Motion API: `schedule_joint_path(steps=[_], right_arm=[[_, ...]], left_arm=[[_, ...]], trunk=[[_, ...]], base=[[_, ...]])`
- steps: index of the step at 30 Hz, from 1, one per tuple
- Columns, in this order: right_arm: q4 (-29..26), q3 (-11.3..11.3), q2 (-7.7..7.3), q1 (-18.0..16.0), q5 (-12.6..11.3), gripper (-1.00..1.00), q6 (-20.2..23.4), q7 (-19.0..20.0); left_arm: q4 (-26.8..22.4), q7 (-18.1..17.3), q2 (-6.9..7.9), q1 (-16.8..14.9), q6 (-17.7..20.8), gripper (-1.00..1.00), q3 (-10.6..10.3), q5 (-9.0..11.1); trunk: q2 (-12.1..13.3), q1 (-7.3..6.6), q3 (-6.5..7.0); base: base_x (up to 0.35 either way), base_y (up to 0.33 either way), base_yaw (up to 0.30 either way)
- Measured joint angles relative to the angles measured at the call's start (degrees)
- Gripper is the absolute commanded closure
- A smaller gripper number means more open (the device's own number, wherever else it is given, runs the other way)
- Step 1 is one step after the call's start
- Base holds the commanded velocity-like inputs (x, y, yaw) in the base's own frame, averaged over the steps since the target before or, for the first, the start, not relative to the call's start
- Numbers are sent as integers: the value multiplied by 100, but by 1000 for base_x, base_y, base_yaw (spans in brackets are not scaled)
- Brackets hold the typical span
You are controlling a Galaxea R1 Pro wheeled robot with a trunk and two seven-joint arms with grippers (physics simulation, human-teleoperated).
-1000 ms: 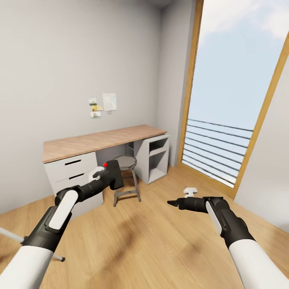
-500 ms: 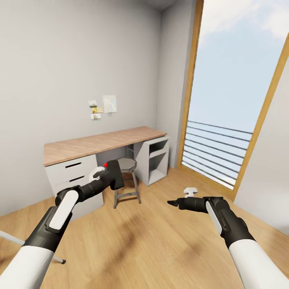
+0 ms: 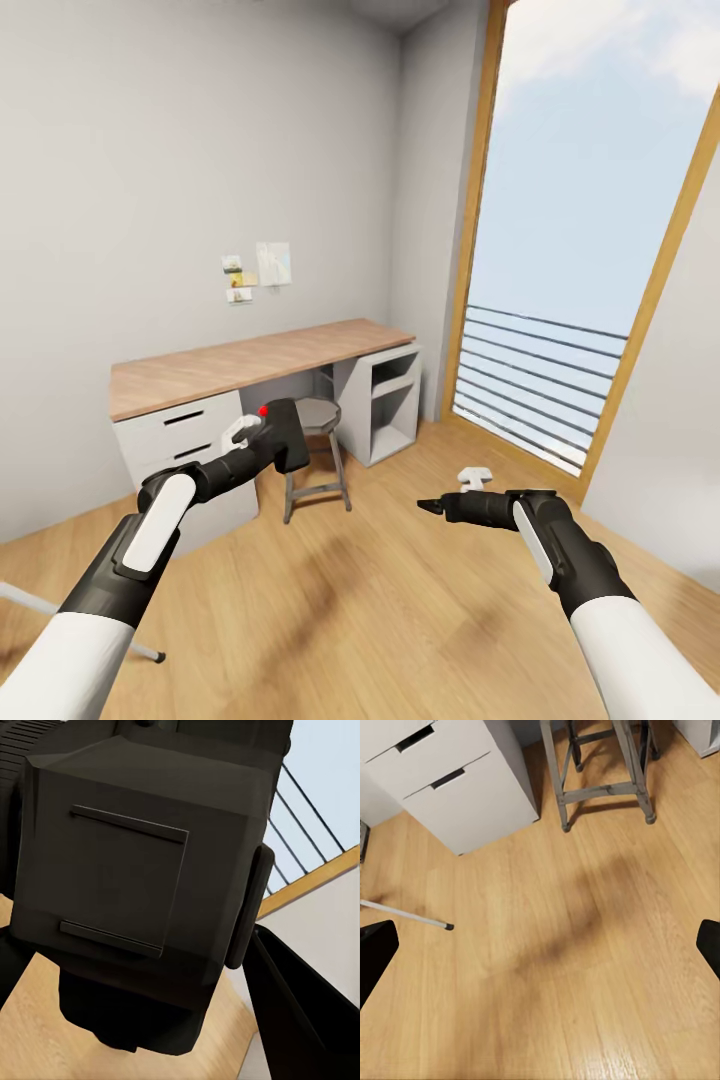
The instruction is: Attach the digital camera to the camera tripod in the bedroom.
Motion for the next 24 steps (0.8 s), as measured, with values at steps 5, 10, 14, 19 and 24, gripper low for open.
schedule_joint_path(steps=[5,10,14,19,24], right_arm=[[0,0,-1,0,0,-100,0,-1],[0,0,-1,0,0,-100,0,1],[0,0,-1,0,0,-100,0,5],[0,0,-2,0,0,-100,0,7],[0,0,-2,0,0,-100,0,7]], left_arm=[[0,0,0,1,0,100,0,-1],[0,0,0,1,0,100,0,-1],[-2,0,0,3,0,100,0,0],[-24,0,0,2,-5,100,0,3],[-44,0,0,2,-8,100,-2,-5]], trunk=[[201,-110,90],[401,-220,180],[562,-308,251],[762,-417,341],[963,-527,431]], base=[[0,0,0],[0,0,0],[0,0,0],[0,0,0],[0,0,0]])
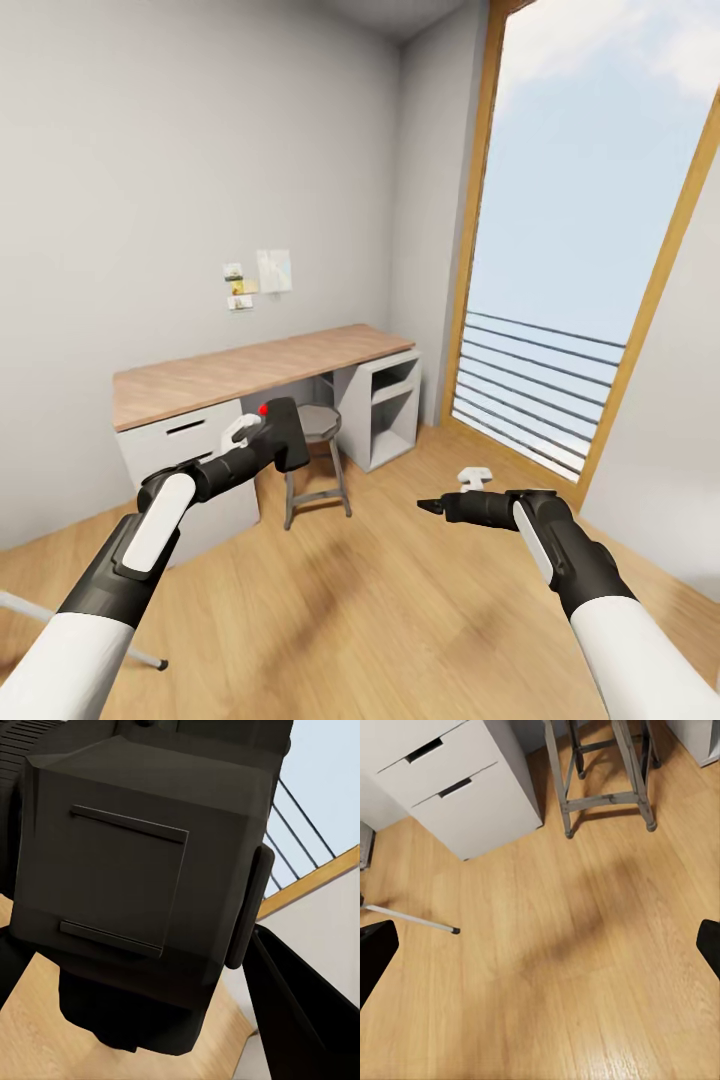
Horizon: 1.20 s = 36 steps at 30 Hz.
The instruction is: Attach the digital camera to the camera tripod in the bedroom.
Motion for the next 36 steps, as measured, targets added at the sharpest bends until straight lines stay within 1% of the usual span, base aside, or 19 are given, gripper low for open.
schedule_joint_path(steps=[19,36], right_arm=[[0,5,0,0,0,-100,0,-3],[0,8,4,0,54,-100,9,-25]], left_arm=[[-6,0,0,-2,-1,100,1,-18],[10,8,0,-3,-1,100,-3,-52]], trunk=[[762,-418,341],[1445,-791,647]], base=[[0,0,0],[0,0,0]])
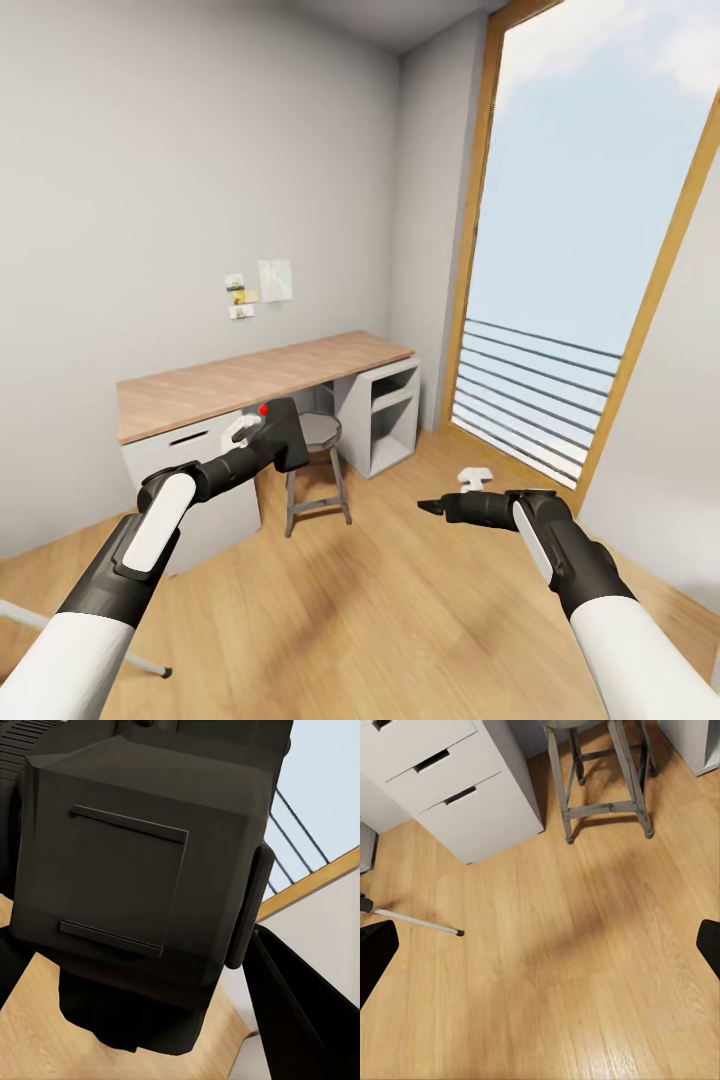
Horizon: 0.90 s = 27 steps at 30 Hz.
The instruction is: Attach the digital camera to the camera tripod in the bedroom.
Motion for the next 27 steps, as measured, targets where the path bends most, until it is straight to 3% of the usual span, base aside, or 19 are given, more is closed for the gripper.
schedule_joint_path(steps=[27], right_arm=[[0,0,-13,0,16,-100,2,23]], left_arm=[[43,8,0,1,0,100,6,54]], trunk=[[1084,-593,485]], base=[[0,0,0]])
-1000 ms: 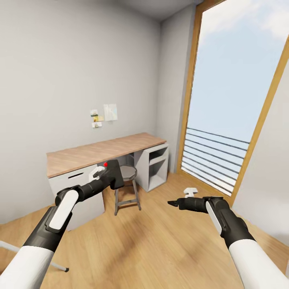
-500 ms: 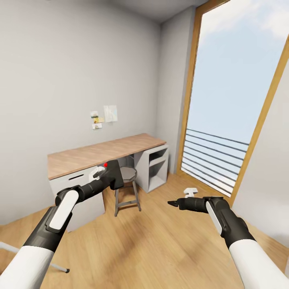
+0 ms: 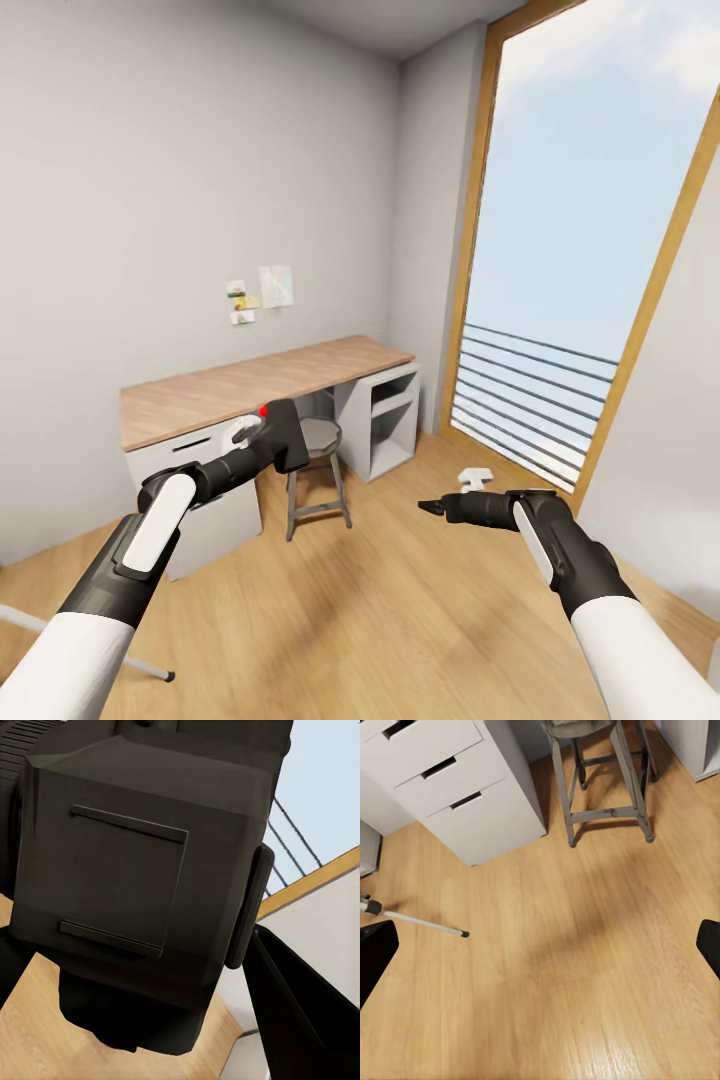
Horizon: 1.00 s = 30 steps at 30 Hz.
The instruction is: Attach the digital camera to the camera tripod in the bedroom.
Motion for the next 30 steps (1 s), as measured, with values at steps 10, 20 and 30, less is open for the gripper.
schedule_joint_path(steps=[10,20,30], right_arm=[[0,-5,0,0,0,-100,0,4],[0,-8,0,0,-6,-100,-1,15],[0,-8,0,0,-4,-100,-1,16]], left_arm=[[0,0,0,0,1,100,0,3],[1,0,0,2,1,100,0,0],[0,0,0,4,1,100,0,-1]], trunk=[[402,-220,180],[803,-440,360],[1205,-660,540]], base=[[0,0,0],[0,0,0],[0,0,0]])
